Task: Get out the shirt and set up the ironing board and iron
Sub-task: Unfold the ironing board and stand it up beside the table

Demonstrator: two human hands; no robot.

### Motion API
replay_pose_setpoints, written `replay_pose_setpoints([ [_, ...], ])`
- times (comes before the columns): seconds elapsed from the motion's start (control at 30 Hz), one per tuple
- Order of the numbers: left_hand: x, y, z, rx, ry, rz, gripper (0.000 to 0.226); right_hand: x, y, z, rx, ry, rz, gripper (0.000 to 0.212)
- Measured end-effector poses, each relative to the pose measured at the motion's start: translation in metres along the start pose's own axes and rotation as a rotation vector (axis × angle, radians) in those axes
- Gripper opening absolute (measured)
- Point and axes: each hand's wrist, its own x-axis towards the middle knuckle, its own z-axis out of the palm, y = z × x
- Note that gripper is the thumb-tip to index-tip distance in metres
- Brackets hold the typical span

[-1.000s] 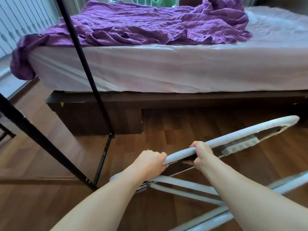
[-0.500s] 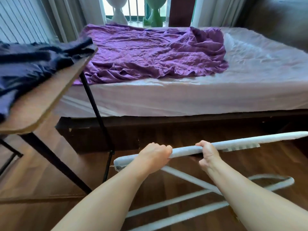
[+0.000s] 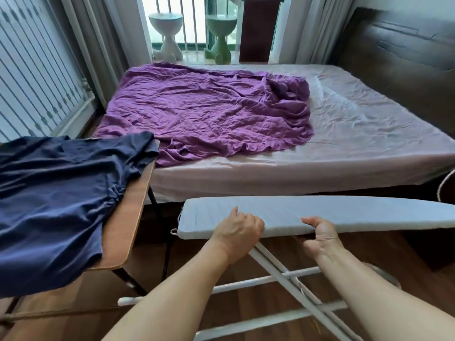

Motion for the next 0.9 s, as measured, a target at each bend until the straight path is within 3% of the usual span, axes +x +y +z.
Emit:
replay_pose_setpoints([
  [0.13, -0.002, -0.008, -0.036, 0.031, 0.129, -0.041, 0.039, -0.033, -0.029, 0.026, 0.003, -0.013, -0.028, 0.022],
  [0.27, -0.004, -0.011, -0.058, -0.018, 0.165, -0.085, 0.018, -0.067, -0.053, 0.050, 0.028, -0.044, -0.080, 0.056],
  [0.37, 0.000, -0.013, -0.074, -0.035, 0.170, -0.135, 0.020, -0.083, -0.067, 0.065, 0.049, -0.068, -0.093, 0.048],
  [0.57, 0.016, -0.029, -0.097, -0.015, 0.181, -0.139, 0.022, -0.089, -0.090, 0.086, 0.033, -0.071, -0.103, 0.064],
  [0.73, 0.037, -0.051, -0.112, 0.075, 0.208, -0.088, 0.035, -0.083, -0.107, 0.099, 0.099, -0.074, -0.030, 0.032],
  [0.9, 0.053, -0.071, -0.131, 0.187, 0.172, -0.022, 0.028, -0.072, -0.120, 0.104, 0.120, -0.056, 0.036, 0.056],
])
